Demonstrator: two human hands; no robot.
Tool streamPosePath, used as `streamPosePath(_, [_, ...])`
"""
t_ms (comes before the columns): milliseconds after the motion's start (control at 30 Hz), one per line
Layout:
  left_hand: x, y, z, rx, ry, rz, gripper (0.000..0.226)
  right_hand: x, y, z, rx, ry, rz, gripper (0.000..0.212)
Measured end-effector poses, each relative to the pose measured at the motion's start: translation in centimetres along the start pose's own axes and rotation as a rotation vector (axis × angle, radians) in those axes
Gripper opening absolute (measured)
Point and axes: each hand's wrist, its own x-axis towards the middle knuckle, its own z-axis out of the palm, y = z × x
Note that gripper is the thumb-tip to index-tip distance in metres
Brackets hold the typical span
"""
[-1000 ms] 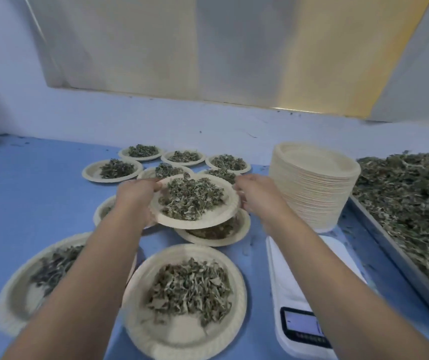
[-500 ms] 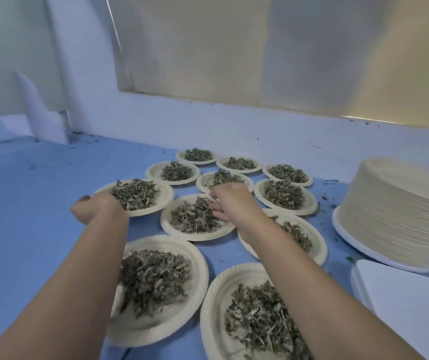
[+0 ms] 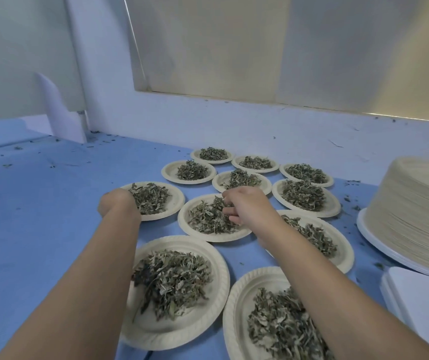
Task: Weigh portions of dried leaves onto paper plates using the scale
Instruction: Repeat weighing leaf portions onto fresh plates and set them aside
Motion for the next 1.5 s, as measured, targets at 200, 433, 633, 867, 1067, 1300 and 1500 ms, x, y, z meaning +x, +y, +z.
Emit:
streamPosePath(200, [0.5, 0.1, 1.3, -0.454, -0.077, -0.092, 0.051, -0.2, 0.5, 0.2, -0.007, -0.022, -0.002, 0.035])
streamPosePath(433, [-0.2, 0.4, 1.2, -0.241, -0.052, -0.092, 0.050, -0.1, 0.7, -0.2, 0.008, -0.038, -0.021, 0.029])
streamPosePath(633, [-2.1, 0.5, 1.5, -0.262, 0.038, 0.017, 0.048, -0.3, 1.1, -0.6, 0.002, -0.043, -0.024, 0.034])
streamPosePath(867, [-5.7, 2.6, 3.2, -0.302, -0.069, 0.196, 0.040, -1.1, 1.2, -2.6, 0.036, -0.017, -0.045, 0.018])
streamPosePath(1067, [-11.7, 5.6, 4.4, -0.446, -0.431, 0.228, 0.024, -2.4, 0.9, -5.7, 0.060, 0.062, -0.069, 0.021])
streamPosePath(1300, [-22.0, 7.7, 6.7, -0.640, -0.775, 0.121, 0.021, -4.5, 0.7, -12.0, 0.065, 0.303, -0.242, 0.025])
streamPosePath(1500, [-29.4, 6.7, 9.3, -0.689, -0.966, 0.128, 0.025, -7.5, 1.5, -19.2, -0.276, 0.637, -0.482, 0.021])
